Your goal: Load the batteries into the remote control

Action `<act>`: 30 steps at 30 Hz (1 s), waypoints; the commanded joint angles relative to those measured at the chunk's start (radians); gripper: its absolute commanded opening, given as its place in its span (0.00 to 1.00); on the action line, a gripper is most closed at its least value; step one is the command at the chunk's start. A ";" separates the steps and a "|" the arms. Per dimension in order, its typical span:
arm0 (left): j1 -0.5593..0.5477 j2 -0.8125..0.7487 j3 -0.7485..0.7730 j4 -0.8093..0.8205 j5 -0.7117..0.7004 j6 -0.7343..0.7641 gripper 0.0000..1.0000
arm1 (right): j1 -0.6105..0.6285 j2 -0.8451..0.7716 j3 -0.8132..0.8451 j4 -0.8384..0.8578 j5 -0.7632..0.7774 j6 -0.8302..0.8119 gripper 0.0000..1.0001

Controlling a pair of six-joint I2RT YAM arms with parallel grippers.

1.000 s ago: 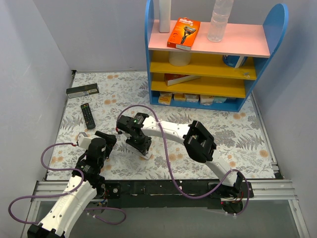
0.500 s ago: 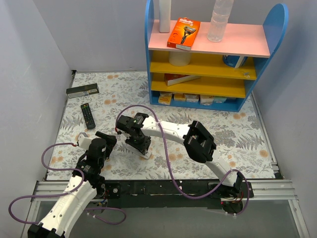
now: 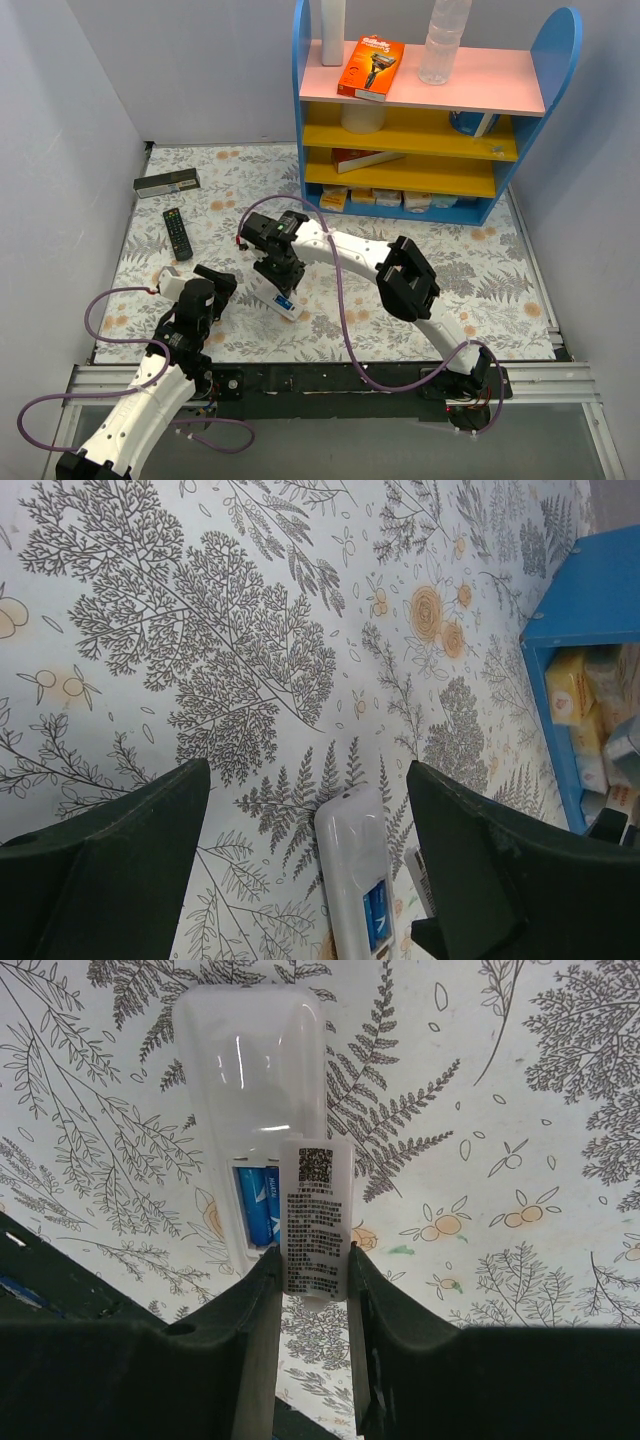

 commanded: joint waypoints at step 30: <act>-0.001 0.169 0.030 0.760 0.869 0.157 0.58 | 0.008 -0.800 -0.843 0.893 0.060 -0.105 0.09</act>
